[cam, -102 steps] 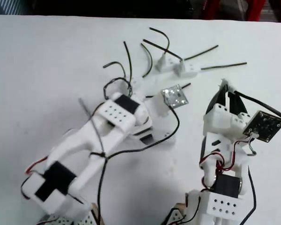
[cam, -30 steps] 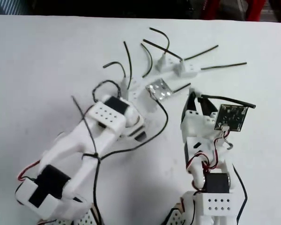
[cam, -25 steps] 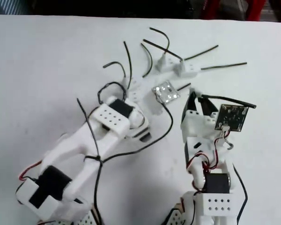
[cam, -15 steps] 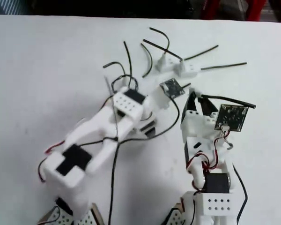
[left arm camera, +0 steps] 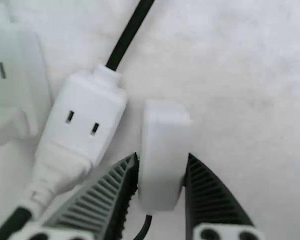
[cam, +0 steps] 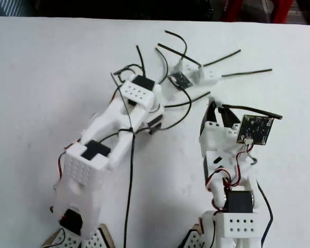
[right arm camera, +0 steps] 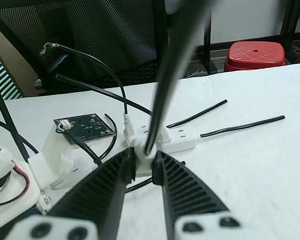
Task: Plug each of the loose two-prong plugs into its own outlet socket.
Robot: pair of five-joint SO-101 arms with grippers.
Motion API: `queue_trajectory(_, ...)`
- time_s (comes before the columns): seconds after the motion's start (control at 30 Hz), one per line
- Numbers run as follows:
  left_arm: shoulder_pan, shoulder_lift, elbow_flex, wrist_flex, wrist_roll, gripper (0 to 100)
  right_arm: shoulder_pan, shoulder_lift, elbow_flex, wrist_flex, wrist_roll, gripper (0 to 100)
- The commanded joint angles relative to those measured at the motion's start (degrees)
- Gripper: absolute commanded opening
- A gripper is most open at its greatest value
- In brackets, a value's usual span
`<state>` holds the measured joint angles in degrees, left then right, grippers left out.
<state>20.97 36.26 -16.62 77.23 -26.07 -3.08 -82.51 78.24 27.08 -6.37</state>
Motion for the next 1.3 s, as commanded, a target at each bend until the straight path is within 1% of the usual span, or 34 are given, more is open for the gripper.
queue_trajectory(0.0, 1.0, -2.5, -2.1, 0.8, -0.4, 10, 0.3, -0.3, -0.4, -0.7, 0.1, 1.7)
queue_trajectory(0.03, 1.3, -3.4, -2.0, 1.5, 0.0, 9, 0.3, -0.3, -0.4, -0.7, 0.1, 1.7)
queue_trajectory(0.17, 2.9, -8.2, -1.8, 5.8, 5.4, 9, 0.4, -0.3, -0.4, -0.7, 0.1, 1.7)
queue_trajectory(0.27, 5.6, -13.1, 2.5, 5.8, 6.6, 9, 0.4, -0.3, -0.4, -0.7, 0.1, 1.7)
queue_trajectory(0.43, 10.4, -22.9, 17.0, -0.9, 10.9, 9, 0.5, -0.3, -0.4, -0.7, 0.1, 1.7)
queue_trajectory(0.6, 12.3, -30.5, 29.7, -9.1, 11.4, 9, 0.4, -0.3, -0.4, -0.7, 0.1, 1.7)
queue_trajectory(0.7, 11.3, -31.2, 34.0, -13.9, 11.0, 9, 0.3, -0.3, -0.4, -0.7, 0.1, 1.7)
queue_trajectory(0.77, 10.3, -31.2, 35.7, -15.9, 9.9, 12, 0.3, -0.3, -0.4, -0.7, 0.1, 1.7)
queue_trajectory(0.87, 9.5, -31.2, 37.2, -16.7, 5.1, 19, 0.2, -0.3, -0.3, -0.7, 0.1, 1.7)
queue_trajectory(0.97, 8.7, -31.5, 36.9, -16.5, 4.7, 23, 0.1, -0.3, 0.4, -1.1, 0.1, 1.7)
queue_trajectory(1.03, 7.3, -31.7, 35.9, -16.9, 4.4, 24, 0.1, -0.3, 0.4, -1.1, 0.1, 1.7)
queue_trajectory(1.2, 0.7, -31.2, 30.9, -17.1, 4.3, 24, 0.1, -0.3, 0.4, -1.1, 0.1, 1.7)
queue_trajectory(1.27, -1.3, -31.2, 29.5, -17.1, 2.2, 24, 0.1, -0.3, 0.4, -1.1, 0.1, 1.7)
